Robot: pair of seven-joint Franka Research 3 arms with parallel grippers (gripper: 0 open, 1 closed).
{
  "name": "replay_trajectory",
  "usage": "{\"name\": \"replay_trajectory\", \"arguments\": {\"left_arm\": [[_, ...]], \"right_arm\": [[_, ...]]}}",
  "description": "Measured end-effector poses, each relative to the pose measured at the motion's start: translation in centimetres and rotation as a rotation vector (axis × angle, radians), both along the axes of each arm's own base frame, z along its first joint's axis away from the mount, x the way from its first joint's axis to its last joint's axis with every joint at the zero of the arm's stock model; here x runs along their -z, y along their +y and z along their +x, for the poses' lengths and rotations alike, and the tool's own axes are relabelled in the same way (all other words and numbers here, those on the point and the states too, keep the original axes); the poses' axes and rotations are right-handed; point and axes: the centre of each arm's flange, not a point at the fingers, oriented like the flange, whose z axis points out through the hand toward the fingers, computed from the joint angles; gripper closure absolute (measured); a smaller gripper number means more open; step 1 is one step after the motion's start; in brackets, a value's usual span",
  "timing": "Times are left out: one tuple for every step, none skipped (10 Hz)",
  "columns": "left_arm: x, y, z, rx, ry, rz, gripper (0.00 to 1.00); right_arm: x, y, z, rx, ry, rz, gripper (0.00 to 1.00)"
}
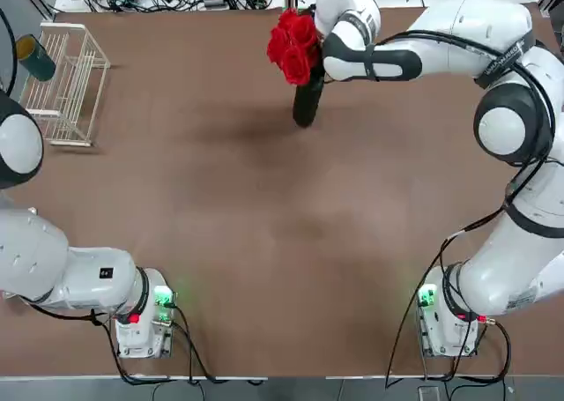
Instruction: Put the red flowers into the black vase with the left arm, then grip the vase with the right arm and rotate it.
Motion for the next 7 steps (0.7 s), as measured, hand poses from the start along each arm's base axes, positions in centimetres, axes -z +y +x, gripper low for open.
{"name": "replay_trajectory", "arguments": {"left_arm": [[0.0, 0.0, 0.0, -0.001, 0.000, 0.002, 0.00], [0.0, 0.0, 0.0, -0.005, 0.000, 0.003, 0.00], [0.0, 0.1, 0.0, -0.006, 0.000, 0.003, 0.00], [0.0, 0.1, 0.0, -0.006, 0.000, 0.007, 0.00], [0.0, 0.3, 0.0, -0.008, 0.000, 0.017, 0.00], [0.1, 0.5, 0.0, -0.009, 0.001, 0.022, 0.00], [0.0, 0.5, 0.0, -0.008, -0.001, 0.022, 0.00]], "right_arm": [[-0.5, 0.0, 0.3, -0.077, -0.012, -0.011, 0.80], [-1.2, 0.0, 0.7, -0.150, -0.025, -0.019, 0.80], [-1.8, 0.1, 0.9, -0.230, -0.036, -0.029, 0.80], [-2.0, 0.1, 1.0, -0.317, -0.042, -0.045, 0.80], [-2.1, 0.2, 1.0, -0.397, -0.049, -0.066, 0.80], [-2.1, 0.2, 1.0, -0.473, -0.065, -0.101, 0.80], [-2.1, 0.2, 1.0, -0.537, -0.077, -0.133, 0.80]]}}
